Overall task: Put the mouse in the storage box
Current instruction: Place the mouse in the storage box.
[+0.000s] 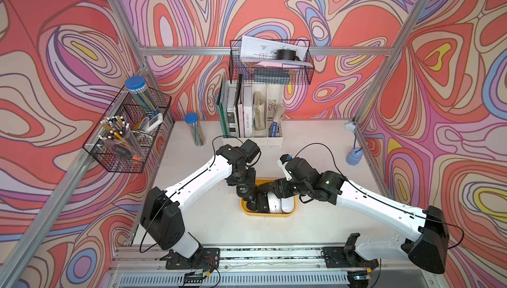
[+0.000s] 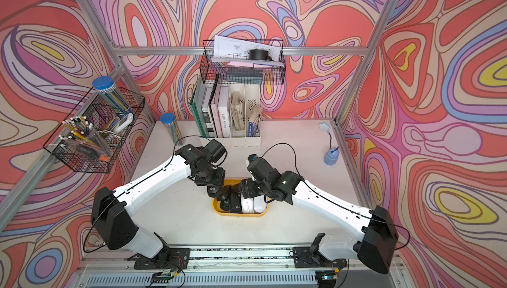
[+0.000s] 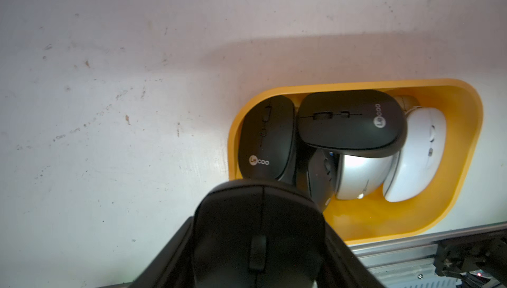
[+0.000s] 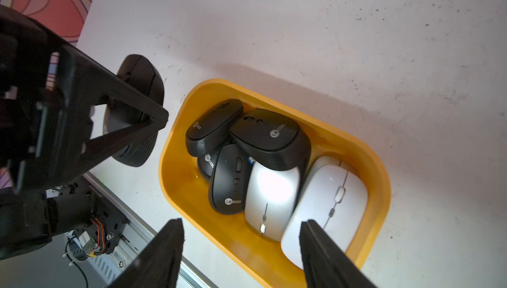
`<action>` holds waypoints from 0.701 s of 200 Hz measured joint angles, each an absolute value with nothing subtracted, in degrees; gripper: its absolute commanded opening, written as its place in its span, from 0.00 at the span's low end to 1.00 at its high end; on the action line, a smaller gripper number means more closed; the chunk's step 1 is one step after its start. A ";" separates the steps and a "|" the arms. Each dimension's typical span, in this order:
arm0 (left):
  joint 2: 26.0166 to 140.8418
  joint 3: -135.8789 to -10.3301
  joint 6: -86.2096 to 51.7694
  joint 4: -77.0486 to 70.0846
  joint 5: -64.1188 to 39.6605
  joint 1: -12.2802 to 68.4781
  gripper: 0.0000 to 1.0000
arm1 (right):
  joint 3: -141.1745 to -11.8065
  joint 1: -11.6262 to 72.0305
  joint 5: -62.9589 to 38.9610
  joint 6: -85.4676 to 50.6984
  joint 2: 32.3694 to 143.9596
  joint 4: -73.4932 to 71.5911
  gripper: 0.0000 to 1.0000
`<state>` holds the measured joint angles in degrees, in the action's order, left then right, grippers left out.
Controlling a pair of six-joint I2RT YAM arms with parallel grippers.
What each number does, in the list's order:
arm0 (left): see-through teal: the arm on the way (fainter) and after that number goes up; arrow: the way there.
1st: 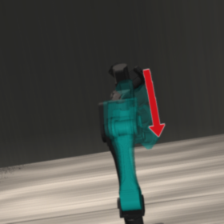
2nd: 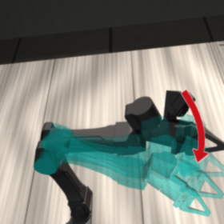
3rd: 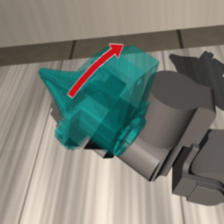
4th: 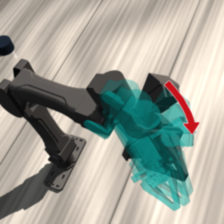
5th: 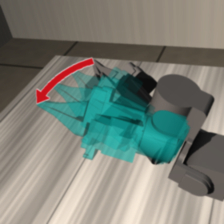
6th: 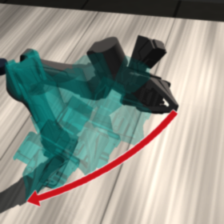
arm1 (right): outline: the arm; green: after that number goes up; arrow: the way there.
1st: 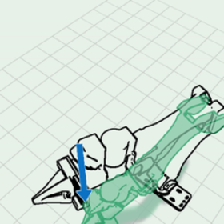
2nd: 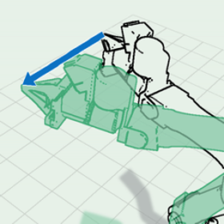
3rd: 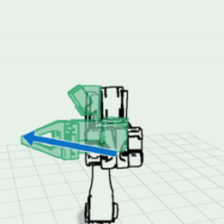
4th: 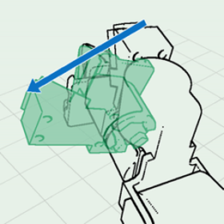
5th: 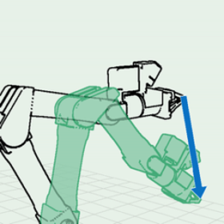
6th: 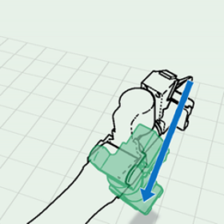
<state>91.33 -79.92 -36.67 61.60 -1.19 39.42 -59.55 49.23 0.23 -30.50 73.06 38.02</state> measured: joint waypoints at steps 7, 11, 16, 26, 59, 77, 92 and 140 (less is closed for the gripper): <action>92.33 -80.77 -36.69 61.60 -1.30 40.36 0.45 | -59.16 48.82 0.62 -30.48 72.60 38.52 0.69; 92.84 -81.21 -36.69 61.56 -1.30 40.82 0.45 | -58.89 48.60 0.75 -30.48 72.36 38.76 0.69; 93.49 -81.67 -36.67 61.52 -1.32 41.47 0.45 | -58.72 48.31 1.06 -30.46 72.05 39.16 0.69; 94.72 -82.43 -36.69 61.36 -1.41 42.78 0.45 | -58.46 47.92 1.45 -30.37 71.57 39.83 0.69; 98.19 -84.40 -36.80 61.14 -1.72 47.11 0.45 | -57.67 47.42 2.98 -30.24 69.97 41.58 0.69; 99.39 -84.77 -37.23 60.62 -1.76 49.15 0.45 | -56.80 47.29 3.66 -30.26 68.99 41.76 0.69; 99.98 -84.77 -37.65 60.25 -1.76 50.85 0.45 | -56.25 47.22 4.10 -30.26 68.69 41.91 0.69; 100.38 -82.43 -39.22 56.97 -2.09 53.34 0.44 | -54.92 47.20 5.61 -30.30 68.34 42.06 0.69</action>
<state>100.38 -82.43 -39.22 56.97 -2.09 53.34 -54.92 47.20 5.61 -30.30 68.34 42.06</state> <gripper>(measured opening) 0.643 0.695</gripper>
